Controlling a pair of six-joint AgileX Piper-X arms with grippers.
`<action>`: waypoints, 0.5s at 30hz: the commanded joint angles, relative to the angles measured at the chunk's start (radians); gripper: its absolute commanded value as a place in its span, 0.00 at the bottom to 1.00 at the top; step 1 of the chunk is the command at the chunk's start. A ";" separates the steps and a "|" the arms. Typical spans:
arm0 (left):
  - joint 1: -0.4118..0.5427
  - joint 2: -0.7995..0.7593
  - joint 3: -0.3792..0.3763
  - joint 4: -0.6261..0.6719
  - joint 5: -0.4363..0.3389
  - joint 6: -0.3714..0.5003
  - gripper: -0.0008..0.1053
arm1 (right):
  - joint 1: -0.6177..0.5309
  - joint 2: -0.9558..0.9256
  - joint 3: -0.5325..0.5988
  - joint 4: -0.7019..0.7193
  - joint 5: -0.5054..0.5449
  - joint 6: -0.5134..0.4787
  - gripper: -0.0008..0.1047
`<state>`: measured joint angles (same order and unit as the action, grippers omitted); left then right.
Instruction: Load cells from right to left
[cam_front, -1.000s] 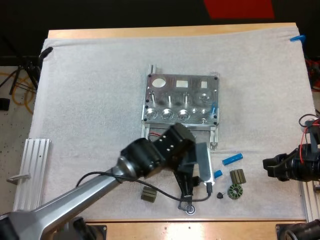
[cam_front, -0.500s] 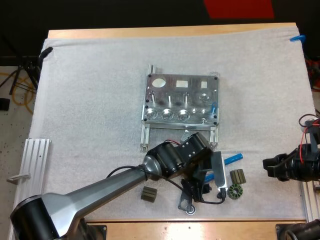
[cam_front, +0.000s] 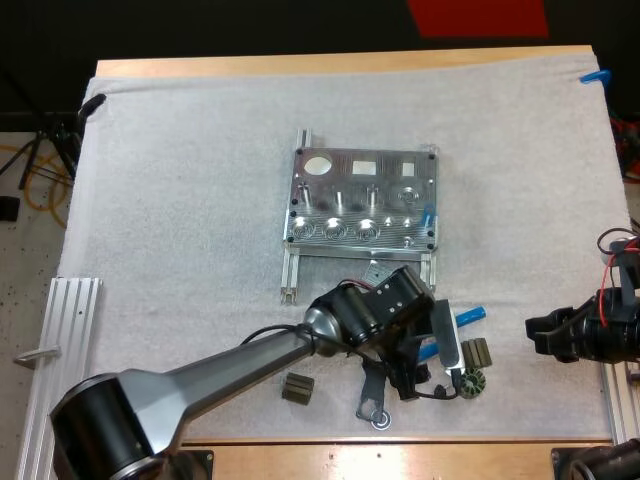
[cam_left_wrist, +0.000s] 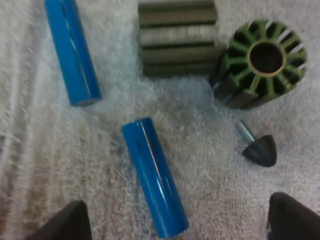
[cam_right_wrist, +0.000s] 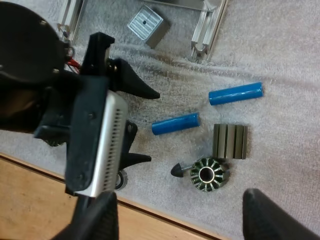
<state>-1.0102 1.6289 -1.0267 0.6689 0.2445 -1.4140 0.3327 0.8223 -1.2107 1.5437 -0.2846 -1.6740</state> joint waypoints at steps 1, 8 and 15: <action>-0.002 0.011 -0.007 -0.012 -0.009 -0.009 0.67 | -0.004 -0.006 -0.002 0.031 -0.003 -0.005 0.52; -0.002 0.071 -0.007 -0.028 -0.035 -0.009 0.67 | -0.004 -0.006 -0.002 0.031 -0.003 -0.005 0.52; -0.004 0.125 -0.007 -0.053 -0.080 -0.033 0.67 | -0.004 -0.006 -0.002 0.031 -0.003 -0.007 0.52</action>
<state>-1.0116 1.7560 -1.0267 0.6223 0.1858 -1.4328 0.3327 0.8223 -1.2107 1.5437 -0.2846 -1.6740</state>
